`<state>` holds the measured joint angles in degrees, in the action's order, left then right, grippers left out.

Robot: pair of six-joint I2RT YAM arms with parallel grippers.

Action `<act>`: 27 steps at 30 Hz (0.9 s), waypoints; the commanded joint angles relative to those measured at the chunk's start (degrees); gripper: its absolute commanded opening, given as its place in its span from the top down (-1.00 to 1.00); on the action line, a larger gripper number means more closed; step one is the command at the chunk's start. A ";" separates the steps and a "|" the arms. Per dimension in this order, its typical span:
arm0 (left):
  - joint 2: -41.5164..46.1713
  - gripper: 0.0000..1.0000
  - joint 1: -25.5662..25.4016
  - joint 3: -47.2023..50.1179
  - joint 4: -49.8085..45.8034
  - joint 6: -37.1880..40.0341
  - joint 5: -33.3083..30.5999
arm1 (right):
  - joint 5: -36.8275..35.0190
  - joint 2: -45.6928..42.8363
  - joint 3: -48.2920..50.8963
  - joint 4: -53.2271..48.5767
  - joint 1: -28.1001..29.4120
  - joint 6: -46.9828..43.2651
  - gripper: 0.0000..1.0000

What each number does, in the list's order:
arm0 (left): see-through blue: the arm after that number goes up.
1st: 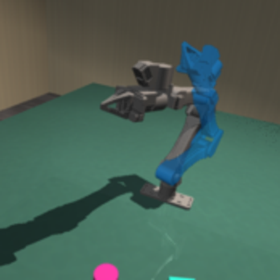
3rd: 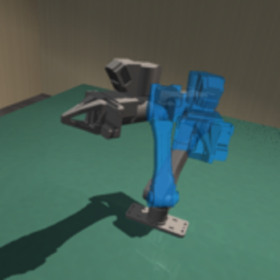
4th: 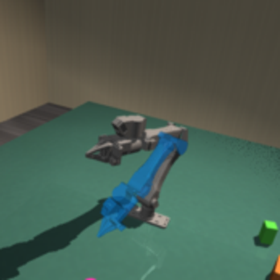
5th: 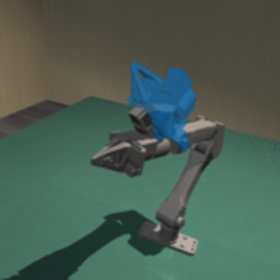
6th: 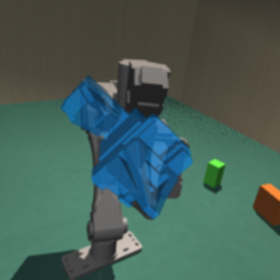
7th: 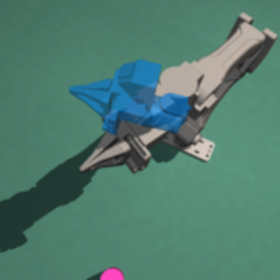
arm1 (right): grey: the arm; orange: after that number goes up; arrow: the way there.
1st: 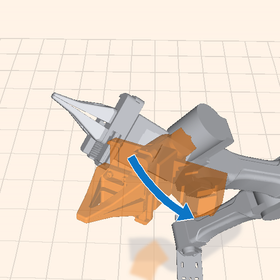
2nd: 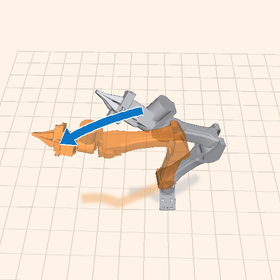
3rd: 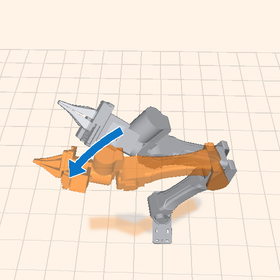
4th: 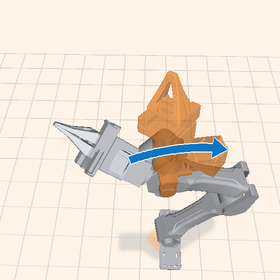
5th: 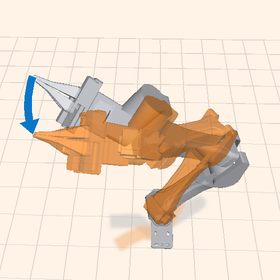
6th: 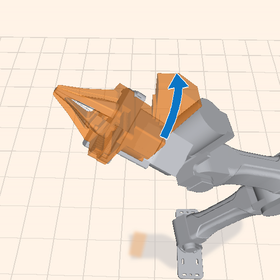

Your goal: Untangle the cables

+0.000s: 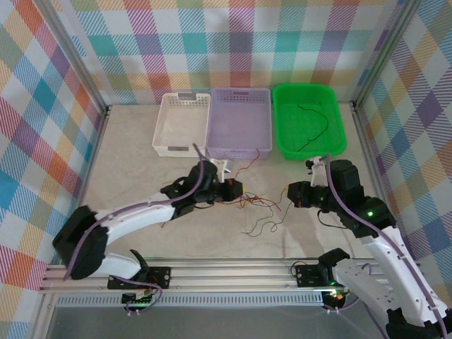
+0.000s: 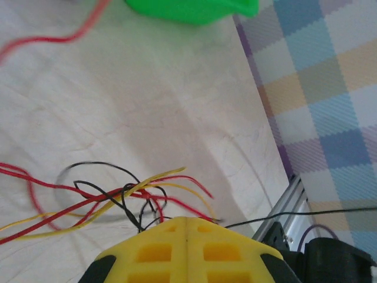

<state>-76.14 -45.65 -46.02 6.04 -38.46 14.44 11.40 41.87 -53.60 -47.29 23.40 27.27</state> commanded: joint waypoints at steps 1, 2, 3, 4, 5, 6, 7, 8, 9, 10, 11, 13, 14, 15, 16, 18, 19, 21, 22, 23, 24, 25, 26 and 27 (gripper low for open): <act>6.65 1.00 4.08 2.37 -8.34 1.93 -2.99 | -7.02 -0.67 1.19 -2.96 -2.23 2.21 1.00; 8.65 1.00 5.20 2.89 -9.47 1.97 -2.86 | -7.08 -0.52 1.43 -3.15 -3.06 2.36 1.00; 10.77 1.00 6.90 3.42 -10.90 2.08 -2.43 | -6.88 -0.40 1.88 -3.18 -4.03 2.39 1.00; 12.96 1.00 8.37 3.63 -12.57 2.09 -2.27 | -6.42 -0.22 2.45 -3.02 -4.89 2.44 1.00; 14.63 1.00 9.65 3.79 -13.76 2.19 -1.99 | -6.24 0.00 2.87 -2.85 -5.75 2.51 1.00; 16.40 1.00 11.04 3.86 -15.39 2.29 -1.61 | -5.75 0.10 3.50 -2.54 -6.75 2.61 1.00; 17.99 1.00 12.27 3.80 -16.72 2.47 -1.28 | -5.00 0.19 4.16 -2.18 -7.61 2.60 1.00; 19.17 1.00 13.10 3.72 -17.94 2.84 -1.22 | -4.58 0.23 4.65 -1.98 -8.40 2.77 1.00; 20.36 1.00 13.96 3.44 -19.40 3.22 -1.34 | -4.26 0.23 5.06 -1.77 -9.28 2.88 1.00; 21.33 1.00 14.74 3.16 -20.76 3.67 -1.41 | -4.11 0.15 5.34 -1.57 -10.19 2.88 1.00; 22.00 1.00 15.62 2.87 -21.46 4.03 -1.39 | -4.21 0.07 5.44 -1.75 -10.98 2.78 1.00; 23.94 1.00 18.13 2.29 -25.67 4.73 -1.48 | -3.32 0.00 5.44 -1.76 -12.87 2.21 1.00; 24.94 1.00 19.39 2.01 -26.80 5.00 -1.27 | -3.15 0.20 5.36 -1.99 -13.55 2.04 1.00; 26.21 1.00 20.97 1.55 -27.95 4.91 -1.10 | -2.99 0.51 5.43 -2.07 -14.17 1.72 1.00; 27.64 1.00 22.50 1.00 -29.04 5.02 -0.66 | -2.74 0.94 5.57 -2.23 -14.66 1.40 1.00; 30.27 1.00 24.54 -0.27 -30.61 5.03 -0.11 | -2.74 1.61 6.11 -2.18 -15.46 0.95 1.00; 31.29 1.00 25.02 -1.05 -31.20 4.91 0.17 | -2.81 1.77 6.62 -1.82 -15.70 0.65 1.00; 32.68 1.00 25.24 -2.14 -31.84 4.81 0.58 | -3.53 2.22 6.80 -1.76 -16.30 0.25 1.00; 33.66 1.00 25.28 -2.35 -31.65 4.90 0.84 | -3.75 2.49 6.83 -1.62 -16.77 0.13 1.00; 34.74 1.00 25.26 -2.35 -31.52 4.88 0.65 | -3.83 2.75 6.80 -1.45 -17.36 0.08 1.00; 35.74 1.00 25.28 -2.53 -31.80 4.91 0.11 | -3.92 3.07 6.73 -1.40 -17.82 0.20 1.00; 36.41 1.00 25.34 -2.73 -32.48 5.09 -0.64 | -3.84 3.41 6.67 -1.25 -18.20 0.11 1.00; 36.95 1.00 25.41 -3.01 -33.19 5.46 -1.37 | -4.00 3.60 6.67 -1.19 -18.66 0.07 1.00; 37.49 1.00 25.51 -3.28 -34.05 6.07 -2.04 | -3.99 3.75 6.80 -1.03 -19.29 0.02 1.00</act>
<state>-40.05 -20.75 -47.59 -24.91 -34.48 13.43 7.68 45.39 -47.13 -48.95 5.39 28.23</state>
